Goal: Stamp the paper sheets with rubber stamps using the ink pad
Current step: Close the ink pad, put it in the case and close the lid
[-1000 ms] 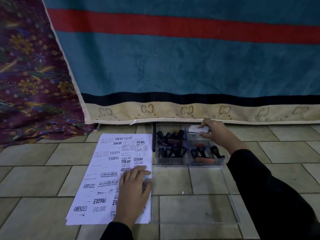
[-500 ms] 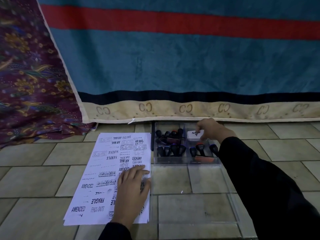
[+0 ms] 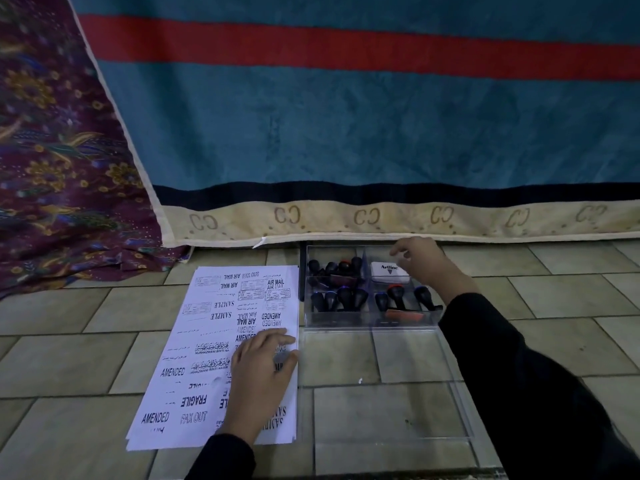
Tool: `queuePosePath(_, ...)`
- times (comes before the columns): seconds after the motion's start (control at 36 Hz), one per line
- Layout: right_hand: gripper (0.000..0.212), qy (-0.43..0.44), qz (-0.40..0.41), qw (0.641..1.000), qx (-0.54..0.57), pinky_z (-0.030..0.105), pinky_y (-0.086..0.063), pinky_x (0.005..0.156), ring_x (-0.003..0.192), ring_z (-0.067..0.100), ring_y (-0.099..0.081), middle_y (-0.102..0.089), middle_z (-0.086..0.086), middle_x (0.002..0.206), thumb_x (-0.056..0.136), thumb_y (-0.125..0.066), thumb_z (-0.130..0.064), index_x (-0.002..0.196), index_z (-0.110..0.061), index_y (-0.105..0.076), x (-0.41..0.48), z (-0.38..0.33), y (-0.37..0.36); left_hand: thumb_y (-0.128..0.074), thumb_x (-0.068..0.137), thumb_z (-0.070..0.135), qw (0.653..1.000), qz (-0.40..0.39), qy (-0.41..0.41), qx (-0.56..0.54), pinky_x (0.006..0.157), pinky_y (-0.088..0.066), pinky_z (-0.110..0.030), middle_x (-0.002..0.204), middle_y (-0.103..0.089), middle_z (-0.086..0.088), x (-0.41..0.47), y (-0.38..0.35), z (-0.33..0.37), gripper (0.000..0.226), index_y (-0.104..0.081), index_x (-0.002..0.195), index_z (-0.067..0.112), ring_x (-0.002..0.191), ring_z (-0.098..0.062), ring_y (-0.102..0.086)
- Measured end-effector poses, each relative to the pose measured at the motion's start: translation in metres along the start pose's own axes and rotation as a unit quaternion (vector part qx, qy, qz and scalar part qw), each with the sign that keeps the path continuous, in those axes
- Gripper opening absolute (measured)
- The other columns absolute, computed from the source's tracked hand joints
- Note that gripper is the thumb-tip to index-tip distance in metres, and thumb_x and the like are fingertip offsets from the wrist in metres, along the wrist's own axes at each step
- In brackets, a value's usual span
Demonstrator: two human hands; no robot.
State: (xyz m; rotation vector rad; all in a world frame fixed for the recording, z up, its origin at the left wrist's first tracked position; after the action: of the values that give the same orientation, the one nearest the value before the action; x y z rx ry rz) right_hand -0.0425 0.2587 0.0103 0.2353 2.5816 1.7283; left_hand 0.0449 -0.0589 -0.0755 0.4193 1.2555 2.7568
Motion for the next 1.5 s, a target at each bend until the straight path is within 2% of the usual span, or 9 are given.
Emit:
queuePosePath(0.11, 0.019, -0.005, 0.121, 0.991, 0.061, 0.023, -0.042, 0.07, 0.076, 0.016, -0.054, -0.066, 0.008, 0.098, 0.084, -0.062, -0.007, 0.102, -0.01, -0.066, -0.042, -0.002, 0.01, -0.05, 0.084, 0.046, 1.0, 0.004, 0.021, -0.003, 0.091, -0.045, -0.042, 0.104, -0.06, 0.02, 0.007, 0.01, 0.008, 0.022, -0.061, 0.101, 0.037, 0.099, -0.01, -0.056)
queuePosePath(0.22, 0.012, -0.051, 0.156, 0.983, 0.086, 0.022, -0.036, 0.061, 0.066, 0.02, -0.052, -0.065, 0.011, 0.084, 0.079, -0.065, -0.007, 0.091, -0.008, -0.067, -0.096, 0.0, 0.005, -0.054, 0.089, 0.034, 0.998, 0.047, -0.004, 0.05, 0.07, -0.043, -0.029, 0.088, -0.06, 0.015, 0.0, 0.02, 0.028, 0.016, -0.061, 0.102, 0.029, 0.086, -0.011, -0.055)
queuePosePath(0.42, 0.032, -0.132, 0.191, 0.966, 0.116, 0.035, -0.05, 0.074, 0.086, 0.03, -0.059, -0.055, 0.013, 0.106, 0.078, -0.069, -0.005, 0.108, -0.007, -0.06, -0.158, 0.01, -0.019, -0.057, 0.087, 0.033, 0.995, -0.054, 0.072, 0.037, 0.064, -0.045, -0.027, 0.077, -0.06, 0.007, -0.02, 0.007, 0.034, 0.014, -0.058, 0.1, 0.027, 0.072, -0.009, -0.057)
queuePosePath(0.64, 0.036, -0.22, 0.106, 0.964, 0.101, 0.037, -0.045, 0.076, 0.093, 0.039, -0.055, -0.053, 0.022, 0.109, 0.079, -0.064, -0.004, 0.114, 0.0, -0.056, -0.192, 0.025, -0.044, -0.058, 0.087, 0.029, 0.99, -0.073, 0.105, 0.058, 0.061, -0.034, -0.024, 0.083, -0.063, 0.001, -0.024, 0.007, 0.036, 0.018, -0.061, 0.1, 0.017, 0.071, -0.013, -0.054)
queuePosePath(1.0, 0.018, -0.237, 0.074, 0.959, 0.138, 0.024, -0.035, 0.065, 0.085, 0.031, -0.063, -0.069, 0.016, 0.088, 0.079, -0.06, 0.003, 0.094, -0.001, -0.068, -0.193, 0.05, -0.048, -0.055, 0.085, 0.011, 0.99, -0.063, 0.099, 0.072, 0.065, -0.037, -0.025, 0.089, -0.061, -0.001, -0.025, 0.006, 0.045, 0.012, -0.064, 0.094, 0.013, 0.079, -0.016, -0.055)
queuePosePath(1.17, 0.016, -0.251, 0.047, 0.918, 0.304, 0.026, -0.04, 0.054, 0.057, 0.02, -0.054, -0.065, 0.011, 0.069, 0.079, -0.061, 0.006, 0.082, -0.009, -0.065, -0.193, 0.053, -0.031, -0.065, 0.081, 0.01, 0.996, -0.019, 0.09, -0.015, 0.058, -0.038, -0.02, 0.08, -0.059, 0.004, -0.036, 0.024, 0.047, 0.014, -0.064, 0.092, 0.018, 0.065, -0.007, -0.058)
queuePosePath(1.28, 0.02, -0.206, 0.067, 0.904, 0.369, 0.029, -0.042, 0.055, 0.059, 0.024, -0.053, -0.064, 0.011, 0.07, 0.083, -0.057, 0.01, 0.089, -0.007, -0.064, -0.189, 0.04, -0.006, -0.068, 0.082, 0.008, 0.989, -0.01, 0.094, -0.112, 0.061, -0.049, -0.019, 0.086, -0.062, 0.007, -0.034, 0.042, 0.053, 0.024, -0.061, 0.097, 0.025, 0.062, -0.001, -0.06)
queuePosePath(1.36, 0.029, -0.166, 0.1, 0.904, 0.381, 0.027, -0.042, 0.056, 0.06, 0.021, -0.051, -0.061, 0.007, 0.067, 0.082, -0.056, 0.012, 0.092, -0.014, -0.066, -0.174, 0.028, 0.013, -0.068, 0.083, 0.008, 0.977, -0.004, 0.111, -0.184, 0.064, -0.052, -0.021, 0.088, -0.065, 0.008, -0.018, 0.053, 0.057, 0.026, -0.061, 0.098, 0.029, 0.064, -0.004, -0.062)
queuePosePath(1.5, 0.024, -0.157, 0.145, 0.914, 0.344, 0.012, -0.042, 0.046, 0.054, 0.012, -0.05, -0.059, 0.01, 0.073, 0.086, -0.056, 0.006, 0.101, -0.01, -0.066, -0.121, 0.026, 0.028, -0.066, 0.085, 0.007, 0.964, 0.01, 0.122, -0.235, 0.049, -0.043, -0.01, 0.081, -0.065, 0.004, 0.035, 0.055, 0.065, 0.024, -0.064, 0.103, 0.021, 0.06, -0.016, -0.064)
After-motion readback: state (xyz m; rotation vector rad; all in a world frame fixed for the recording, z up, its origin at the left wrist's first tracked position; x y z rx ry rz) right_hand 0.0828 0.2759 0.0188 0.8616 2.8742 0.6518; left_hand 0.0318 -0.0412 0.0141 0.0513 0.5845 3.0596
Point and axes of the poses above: each hand's wrist, its own x-axis towards the middle knuckle, its own y-axis out of the back of the hand, z = x × y, the point moved 4 cm from there along x, towards the middle knuckle
